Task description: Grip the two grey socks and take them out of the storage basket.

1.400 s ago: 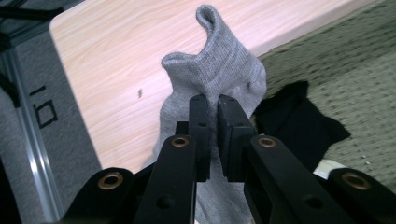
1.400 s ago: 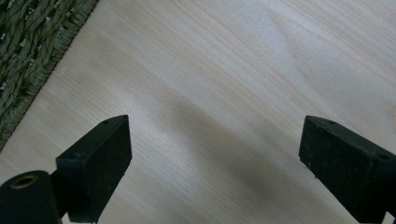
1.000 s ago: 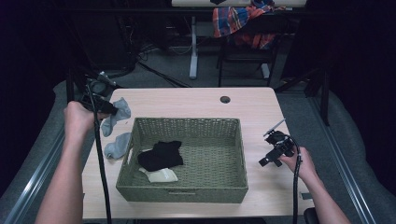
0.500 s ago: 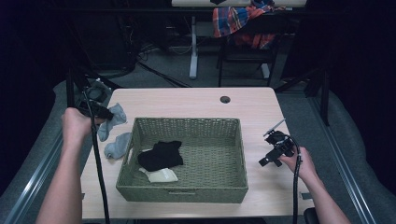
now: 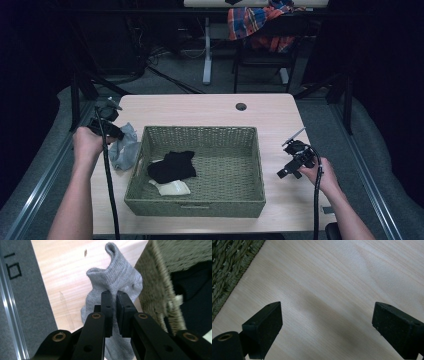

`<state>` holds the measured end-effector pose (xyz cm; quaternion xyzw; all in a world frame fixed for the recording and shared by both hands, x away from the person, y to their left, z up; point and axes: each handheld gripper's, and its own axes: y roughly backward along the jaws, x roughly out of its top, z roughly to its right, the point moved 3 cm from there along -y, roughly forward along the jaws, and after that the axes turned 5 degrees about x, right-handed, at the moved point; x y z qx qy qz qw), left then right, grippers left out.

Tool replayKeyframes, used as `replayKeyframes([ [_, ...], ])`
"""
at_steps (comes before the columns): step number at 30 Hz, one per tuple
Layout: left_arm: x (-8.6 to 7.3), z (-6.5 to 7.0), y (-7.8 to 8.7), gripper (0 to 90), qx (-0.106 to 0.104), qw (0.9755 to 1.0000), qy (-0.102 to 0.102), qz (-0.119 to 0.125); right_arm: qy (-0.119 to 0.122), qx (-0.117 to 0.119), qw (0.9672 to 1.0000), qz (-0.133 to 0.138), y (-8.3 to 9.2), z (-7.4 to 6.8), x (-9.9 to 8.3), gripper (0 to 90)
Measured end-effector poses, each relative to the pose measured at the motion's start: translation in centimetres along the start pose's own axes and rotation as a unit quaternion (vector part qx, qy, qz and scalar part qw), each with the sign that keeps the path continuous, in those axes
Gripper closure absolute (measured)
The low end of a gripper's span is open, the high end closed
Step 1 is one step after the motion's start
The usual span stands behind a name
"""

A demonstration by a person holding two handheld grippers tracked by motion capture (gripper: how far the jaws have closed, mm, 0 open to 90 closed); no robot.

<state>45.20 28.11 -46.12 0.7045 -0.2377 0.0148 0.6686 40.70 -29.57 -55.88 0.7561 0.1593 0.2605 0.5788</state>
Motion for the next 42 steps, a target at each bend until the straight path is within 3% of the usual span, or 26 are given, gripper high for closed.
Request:
replayKeyframes([
  [2, -0.1, 0.0, -0.4, 84.6, -0.003, 1.0, 0.002, -0.002, 0.005, -0.001, 1.0, -0.007, 0.1, 0.1, 0.0, 9.2],
  [3, -0.3, 0.0, -0.9, 84.6, -0.003, 1.0, 0.004, -0.004, -0.012, 0.001, 0.9998, 0.015, -0.2, -0.1, 0.0, 9.2],
  [9, -0.9, 0.0, -3.1, 84.5, -0.01, 0.9997, 0.011, -0.018, -0.011, 0.002, 0.9999, 0.012, -0.2, -0.1, 0.0, 9.2],
  [13, -1.3, 0.0, -4.7, 84.3, -0.021, 0.999, 0.026, -0.03, -0.011, 0.001, 0.9998, 0.014, -0.2, -0.1, 0.0, 9.2],
  [18, -1.4, 0.0, -5.5, 83.5, -0.026, 0.9985, 0.032, -0.037, -0.01, 0.001, 0.9999, 0.014, -0.3, -0.1, 0.0, 9.2],
  [19, -1.3, -0.1, -5.7, 82.6, -0.03, 0.9982, 0.039, -0.036, -0.001, -0.002, 1.0, -0.003, -0.1, 0.1, 0.0, 9.2],
  [21, -1.3, -0.1, -6.0, 82.6, -0.033, 0.9977, 0.046, -0.036, 0.003, -0.003, 1.0, -0.008, 0.0, 0.1, 0.0, 9.2],
  [24, -1.4, -0.4, -6.8, 82.6, -0.033, 0.997, 0.054, -0.044, -0.009, 0.0, 0.9999, 0.014, -0.3, -0.1, 0.0, 9.2],
  [29, -1.6, -0.6, -8.1, 82.6, -0.04, 0.9956, 0.066, -0.052, 0.006, -0.002, 1.0, -0.006, 0.0, 0.2, 0.0, 9.2],
  [33, -1.7, -0.8, -8.4, 79.5, -0.046, 0.9945, 0.08, -0.051, 0.004, -0.004, 1.0, -0.001, 0.0, 0.1, 0.0, 9.2],
  [34, -1.7, -0.8, -8.3, 63.3, -0.045, 0.9943, 0.083, -0.05, 0.005, -0.004, 1.0, -0.002, 0.0, 0.1, 0.0, 9.2],
  [36, -1.8, -1.1, -7.9, 53.6, -0.034, 0.9944, 0.085, -0.053, 0.004, -0.004, 1.0, -0.002, 0.0, 0.1, 0.0, 9.2],
  [37, -1.8, -1.2, -7.7, 53.6, -0.032, 0.9946, 0.087, -0.047, 0.004, -0.004, 1.0, -0.001, 0.0, 0.2, 0.0, 9.2],
  [38, -2.0, -1.5, -7.1, 41.0, -0.028, 0.9947, 0.09, -0.041, 0.004, -0.004, 1.0, -0.001, 0.0, 0.1, 0.0, 9.2],
  [40, -2.2, -1.8, -6.6, 37.8, -0.027, 0.9953, 0.089, -0.029, 0.004, -0.004, 1.0, -0.001, 0.0, 0.1, 0.0, 9.2],
  [41, -2.4, -2.0, -6.0, 27.6, -0.018, 0.9955, 0.09, -0.027, 0.004, -0.001, 1.0, -0.001, 0.0, 0.1, 0.0, 9.2],
  [42, -2.4, -2.0, -6.0, 25.2, -0.018, 0.9955, 0.09, -0.027, 0.004, -0.001, 1.0, -0.001, 0.0, 0.1, 0.0, 9.2],
])
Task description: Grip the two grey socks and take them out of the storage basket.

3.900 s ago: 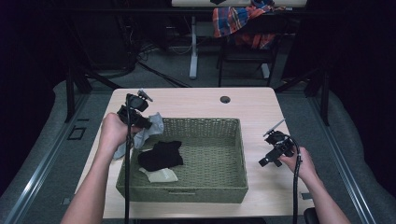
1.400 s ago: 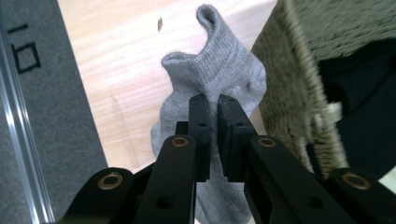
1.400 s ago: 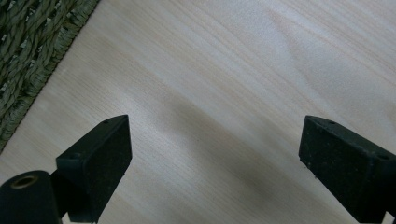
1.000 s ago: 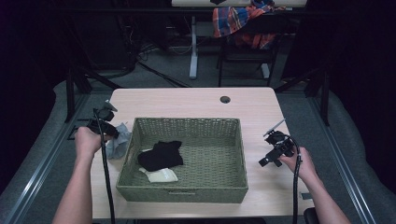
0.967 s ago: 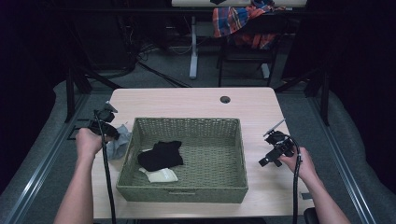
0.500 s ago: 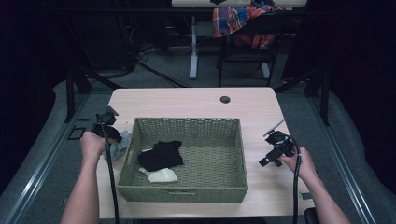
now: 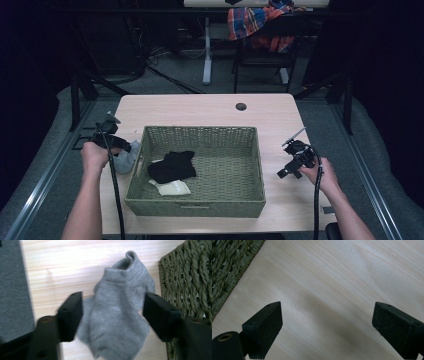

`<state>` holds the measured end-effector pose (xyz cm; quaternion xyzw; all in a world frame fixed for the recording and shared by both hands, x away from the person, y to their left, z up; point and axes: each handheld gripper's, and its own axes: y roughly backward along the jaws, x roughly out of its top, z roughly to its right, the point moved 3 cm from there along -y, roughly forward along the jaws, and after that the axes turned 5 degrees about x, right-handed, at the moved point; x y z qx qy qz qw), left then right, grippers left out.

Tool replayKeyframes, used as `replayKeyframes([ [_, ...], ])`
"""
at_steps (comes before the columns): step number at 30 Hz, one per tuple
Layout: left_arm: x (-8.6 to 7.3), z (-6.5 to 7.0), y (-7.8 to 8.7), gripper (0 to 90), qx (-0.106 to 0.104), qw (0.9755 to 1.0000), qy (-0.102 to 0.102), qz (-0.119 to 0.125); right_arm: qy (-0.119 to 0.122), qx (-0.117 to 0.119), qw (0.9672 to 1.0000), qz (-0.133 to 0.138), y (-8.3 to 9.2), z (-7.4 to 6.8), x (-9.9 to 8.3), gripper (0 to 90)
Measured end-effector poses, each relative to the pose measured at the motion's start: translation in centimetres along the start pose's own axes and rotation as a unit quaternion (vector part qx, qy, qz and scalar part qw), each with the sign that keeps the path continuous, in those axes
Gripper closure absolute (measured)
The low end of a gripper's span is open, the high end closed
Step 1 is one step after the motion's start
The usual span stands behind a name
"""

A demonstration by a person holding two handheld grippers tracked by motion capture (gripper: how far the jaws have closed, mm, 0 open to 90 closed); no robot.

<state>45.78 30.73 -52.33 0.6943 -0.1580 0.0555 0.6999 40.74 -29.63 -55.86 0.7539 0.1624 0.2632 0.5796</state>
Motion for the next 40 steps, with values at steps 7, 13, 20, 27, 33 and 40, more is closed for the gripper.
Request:
replayKeyframes([
  [7, -1.3, -0.3, 3.4, 12.2, 0.013, 0.9991, -0.014, 0.038, 0.0, 0.0, 1.0, 0.0, 0.0, 0.0, 0.0, 9.2],
  [13, -2.7, 0.3, 5.9, 4.9, 0.022, 0.9976, -0.028, 0.06, 0.0, 0.003, 1.0, 0.0, 0.1, -0.1, 0.0, 9.2],
  [20, -5.0, 1.6, 7.2, 0.1, 0.032, 0.9964, -0.043, 0.066, 0.001, 0.0, 1.0, 0.0, 0.1, -0.1, 0.0, 9.2],
  [27, -7.8, 1.9, 6.8, 0.0, 0.039, 0.9965, -0.042, 0.061, -0.002, -0.001, 1.0, 0.001, 0.1, -0.2, 0.0, 9.1],
  [33, -10.1, 1.8, 6.0, 0.0, 0.037, 0.9967, -0.028, 0.067, -0.012, 0.002, 0.9998, 0.015, -0.2, -0.3, 0.0, 9.2],
  [40, -10.9, 1.2, 5.0, 0.0, 0.039, 0.9976, -0.03, 0.048, -0.007, 0.0, 0.9999, 0.013, -0.2, -0.3, 0.1, 9.1],
])
